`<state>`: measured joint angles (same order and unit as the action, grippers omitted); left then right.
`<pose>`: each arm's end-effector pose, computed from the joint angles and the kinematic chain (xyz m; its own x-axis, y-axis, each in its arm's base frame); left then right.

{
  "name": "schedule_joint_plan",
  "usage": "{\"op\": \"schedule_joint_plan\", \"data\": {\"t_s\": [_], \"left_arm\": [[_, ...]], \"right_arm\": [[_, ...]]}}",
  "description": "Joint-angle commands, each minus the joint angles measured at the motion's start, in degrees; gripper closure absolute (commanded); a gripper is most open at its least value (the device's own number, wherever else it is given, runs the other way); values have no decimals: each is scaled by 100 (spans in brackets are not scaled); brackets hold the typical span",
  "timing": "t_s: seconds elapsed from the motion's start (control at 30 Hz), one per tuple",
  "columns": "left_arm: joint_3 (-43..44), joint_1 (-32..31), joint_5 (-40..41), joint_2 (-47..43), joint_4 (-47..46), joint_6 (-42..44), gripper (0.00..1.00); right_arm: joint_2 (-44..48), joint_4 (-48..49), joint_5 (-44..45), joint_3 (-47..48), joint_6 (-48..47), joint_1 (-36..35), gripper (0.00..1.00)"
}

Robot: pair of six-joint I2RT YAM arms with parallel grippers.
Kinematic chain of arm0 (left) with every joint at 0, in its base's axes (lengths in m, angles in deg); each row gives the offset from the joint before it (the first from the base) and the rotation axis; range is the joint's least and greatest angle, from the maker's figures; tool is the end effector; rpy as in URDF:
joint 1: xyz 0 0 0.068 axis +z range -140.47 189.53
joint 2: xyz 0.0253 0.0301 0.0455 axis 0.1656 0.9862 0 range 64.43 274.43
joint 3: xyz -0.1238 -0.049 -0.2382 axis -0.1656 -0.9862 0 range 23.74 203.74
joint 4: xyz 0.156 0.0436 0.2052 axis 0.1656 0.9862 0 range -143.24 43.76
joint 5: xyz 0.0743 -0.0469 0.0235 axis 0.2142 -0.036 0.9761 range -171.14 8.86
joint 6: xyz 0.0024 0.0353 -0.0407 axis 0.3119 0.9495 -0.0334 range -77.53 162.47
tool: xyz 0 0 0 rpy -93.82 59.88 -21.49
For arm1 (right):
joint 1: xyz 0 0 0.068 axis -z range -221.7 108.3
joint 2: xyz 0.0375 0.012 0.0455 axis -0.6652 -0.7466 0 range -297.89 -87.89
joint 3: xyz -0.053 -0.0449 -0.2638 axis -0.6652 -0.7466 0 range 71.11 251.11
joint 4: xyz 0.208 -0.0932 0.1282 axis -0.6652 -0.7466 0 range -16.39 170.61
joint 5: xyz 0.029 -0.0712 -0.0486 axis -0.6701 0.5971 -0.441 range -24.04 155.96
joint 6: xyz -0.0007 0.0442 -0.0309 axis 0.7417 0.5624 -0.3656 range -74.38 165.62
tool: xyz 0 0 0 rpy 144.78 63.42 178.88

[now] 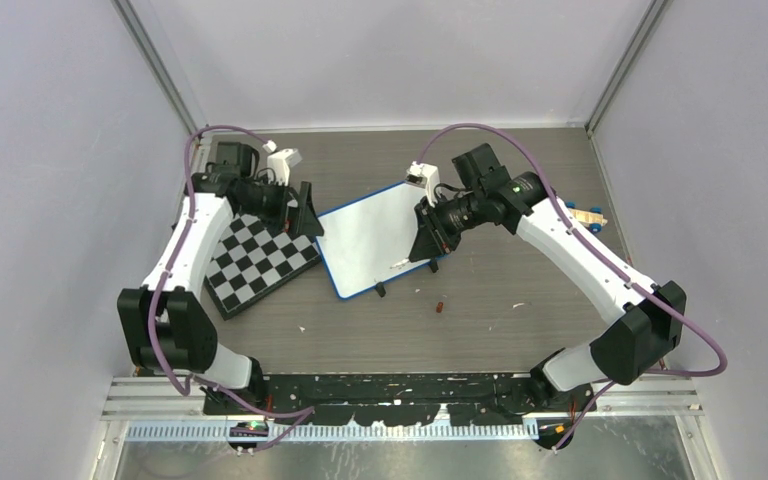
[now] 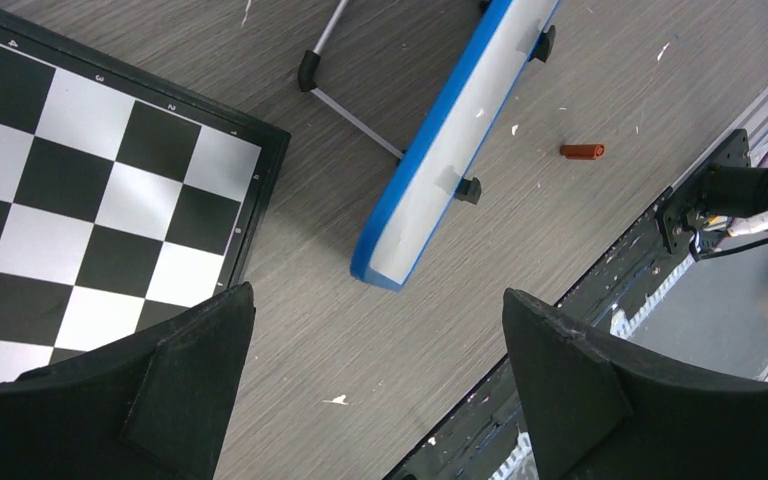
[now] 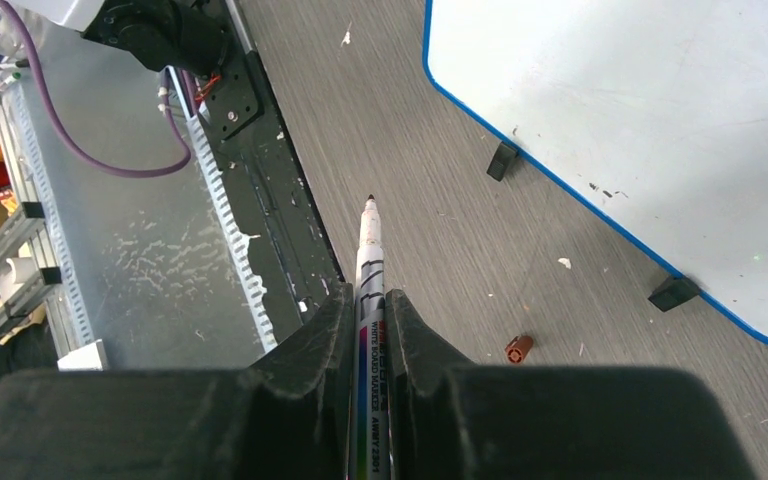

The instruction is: Write a sentence on the whiteboard

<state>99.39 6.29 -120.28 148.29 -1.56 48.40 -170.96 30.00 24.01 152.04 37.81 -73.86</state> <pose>0.2921 -0.0391 0.3125 -0.8218 0.1269 -0.5555 0.4474 0.7473 -0.4912 0.2380 0.1778 0.3463 -0.5673 -0.4760 -0.6720 -0.8231 0.3528 0.4449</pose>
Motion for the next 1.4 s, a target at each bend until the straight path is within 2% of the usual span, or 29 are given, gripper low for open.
{"op": "schedule_joint_plan", "data": {"t_s": [0.0,0.33,0.7,1.07,1.37], "left_arm": [[309,-1,-298,238,38,220,6],[601,-60,-381,680,35,368,25],[1078,-118,-273,1177,88,435,53],[1507,-246,-280,1580,149,639,67],[2072,-426,-731,1970,666,1259,86]], "right_arm": [[289,157,-192,-37,-45,-48,100],[275,98,-210,2,-36,-100,100],[202,28,-135,107,-53,-207,100],[125,22,-81,251,-62,-265,100],[113,21,-19,288,-70,-268,100]]}}
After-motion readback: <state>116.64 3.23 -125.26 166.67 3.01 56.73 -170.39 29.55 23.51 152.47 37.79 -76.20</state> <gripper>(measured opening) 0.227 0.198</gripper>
